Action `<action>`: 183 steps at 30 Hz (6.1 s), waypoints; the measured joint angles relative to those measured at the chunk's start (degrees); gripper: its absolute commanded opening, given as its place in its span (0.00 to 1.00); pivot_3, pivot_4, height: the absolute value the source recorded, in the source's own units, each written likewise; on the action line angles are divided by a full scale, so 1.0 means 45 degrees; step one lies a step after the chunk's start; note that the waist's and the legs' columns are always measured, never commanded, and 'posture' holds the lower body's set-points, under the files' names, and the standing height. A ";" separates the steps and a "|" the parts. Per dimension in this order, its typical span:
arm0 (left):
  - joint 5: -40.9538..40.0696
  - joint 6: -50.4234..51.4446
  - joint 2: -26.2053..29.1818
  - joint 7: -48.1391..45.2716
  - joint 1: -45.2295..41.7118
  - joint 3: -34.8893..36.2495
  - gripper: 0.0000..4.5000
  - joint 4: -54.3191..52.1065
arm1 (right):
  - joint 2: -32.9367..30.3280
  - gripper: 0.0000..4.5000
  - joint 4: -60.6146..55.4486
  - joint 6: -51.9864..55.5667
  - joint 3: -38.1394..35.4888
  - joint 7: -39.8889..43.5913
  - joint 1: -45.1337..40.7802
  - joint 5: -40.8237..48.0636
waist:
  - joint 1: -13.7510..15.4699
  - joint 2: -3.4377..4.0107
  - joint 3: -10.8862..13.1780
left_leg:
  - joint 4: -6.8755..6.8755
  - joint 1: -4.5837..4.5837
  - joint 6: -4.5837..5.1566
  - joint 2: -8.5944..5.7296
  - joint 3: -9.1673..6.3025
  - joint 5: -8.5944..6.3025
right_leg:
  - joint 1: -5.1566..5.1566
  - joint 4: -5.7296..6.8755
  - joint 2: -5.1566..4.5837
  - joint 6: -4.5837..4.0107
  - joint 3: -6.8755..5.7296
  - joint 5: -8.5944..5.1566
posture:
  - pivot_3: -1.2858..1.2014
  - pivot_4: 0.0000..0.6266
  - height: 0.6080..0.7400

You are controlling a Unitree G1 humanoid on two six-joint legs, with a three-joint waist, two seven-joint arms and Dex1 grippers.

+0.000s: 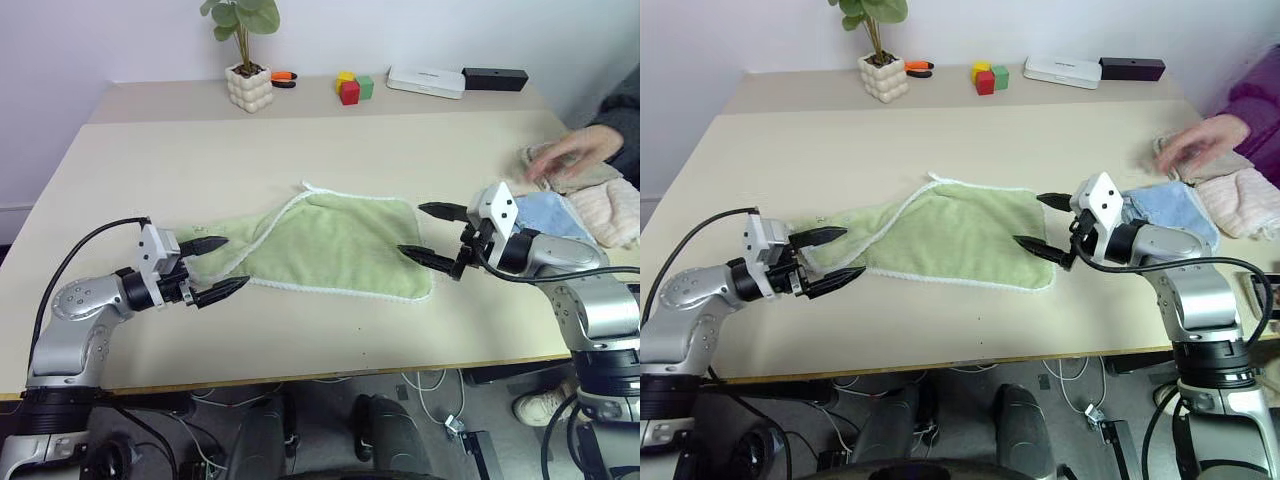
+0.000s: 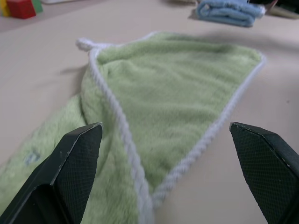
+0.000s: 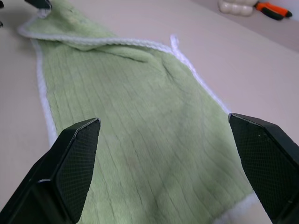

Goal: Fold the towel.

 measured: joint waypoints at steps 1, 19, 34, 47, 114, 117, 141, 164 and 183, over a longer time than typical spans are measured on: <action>0.0026 0.0000 0.0020 0.0003 0.0000 0.0014 1.00 0.0000 | 0.0007 0.99 0.0022 -0.0005 0.0016 -0.0001 0.0000 0.0000 | 0.0006 0.0000 0.0000 | 0.0001 0.0000 0.0000 -0.0001 0.0001 0.0000 | 0.0000 0.0000 -0.0002 0.0000 0.0000 0.0000 | 0.52 0.24 1.00; 0.1065 -0.0269 0.0683 0.0441 0.0009 -0.0096 1.00 0.0040 | 0.1840 0.99 0.0336 -0.0656 0.1086 -0.0680 -0.0825 -0.0326 | -0.0054 0.0001 0.0000 | -0.0001 0.0000 -0.0028 0.0003 0.0010 0.0015 | -0.0014 0.0022 0.0002 0.0001 0.0000 0.0000 | 0.52 0.24 1.00; 0.1641 -0.0403 0.0228 0.0701 -0.0456 -0.0796 1.00 0.1004 | 0.3500 0.99 0.0292 -0.1341 0.1808 -0.1568 -0.1011 -0.0644 | -0.0025 0.0000 0.0000 | 0.0002 0.0000 -0.0034 -0.0003 0.0008 0.0019 | -0.0025 0.0074 -0.0004 -0.0001 0.0000 -0.0001 | 0.52 0.24 1.00; 0.2308 -0.0500 0.0442 0.0308 -0.1344 -0.1167 1.00 0.2074 | 0.4391 0.99 0.0230 -0.1922 0.2188 -0.2663 -0.0532 -0.1022 | -0.0036 0.0000 0.0000 | 0.0002 -0.0002 -0.0052 -0.0004 0.0012 0.0030 | -0.0040 0.0095 -0.0004 -0.0001 0.0002 -0.0004 | 0.52 0.24 1.00; 0.0562 -0.0499 0.1013 -0.0199 0.0979 0.0965 0.00 0.0323 | 0.4229 0.61 1.4465 0.0654 -0.0052 -0.5890 -0.8588 -0.3514 | -0.0161 0.0010 -0.0003 | -0.0010 -0.0004 -0.0082 0.0004 0.0036 0.0049 | -0.0067 0.0116 -0.0002 0.0003 0.0016 -0.0012 | 0.52 0.24 1.00; 0.0561 -0.0475 0.1013 -0.0150 0.1070 0.0969 0.00 0.0229 | 0.4120 0.27 1.4572 0.0814 -0.0033 -0.5792 -0.8649 -0.3694 | -0.0178 0.0009 -0.0007 | -0.0010 -0.0003 -0.0083 0.0004 0.0038 0.0048 | -0.0067 0.0115 -0.0002 0.0003 0.0016 -0.0012 | 0.52 0.24 1.00; 0.0909 -0.1015 0.0883 0.0167 0.0402 0.0798 0.00 0.0955 | 0.3883 0.02 1.0846 0.1776 -0.0056 -0.3730 -0.6673 -0.3263 | -0.0144 0.0018 -0.0004 | -0.0012 -0.0006 -0.0082 0.0004 0.0041 0.0048 | -0.0073 0.0114 -0.0005 0.0004 0.0016 -0.0012 | 0.52 0.24 1.00; 0.6063 -0.7185 -0.0914 0.8086 -1.3320 -0.1018 0.00 1.4705 | 0.4272 0.02 1.6258 -0.6006 -0.0898 -0.8210 -1.2146 -0.4106 | -0.0186 -0.0009 0.0025 | -0.0054 -0.0050 -0.0090 -0.0050 0.0057 0.0068 | -0.0099 0.0105 -0.0018 0.0045 0.0013 -0.0026 | 0.52 0.24 1.00; 0.3153 -1.0110 0.1080 -0.1137 -0.6623 -0.0362 0.00 1.1698 | 0.1552 0.02 0.4420 -0.2765 0.0413 -0.0935 -0.2659 -0.1882 | -0.0328 0.0005 0.0023 | 0.0007 -0.0041 -0.0063 -0.0036 0.0051 0.0047 | -0.0095 0.0126 -0.0036 0.0046 0.0015 -0.0035 | 0.52 0.24 1.00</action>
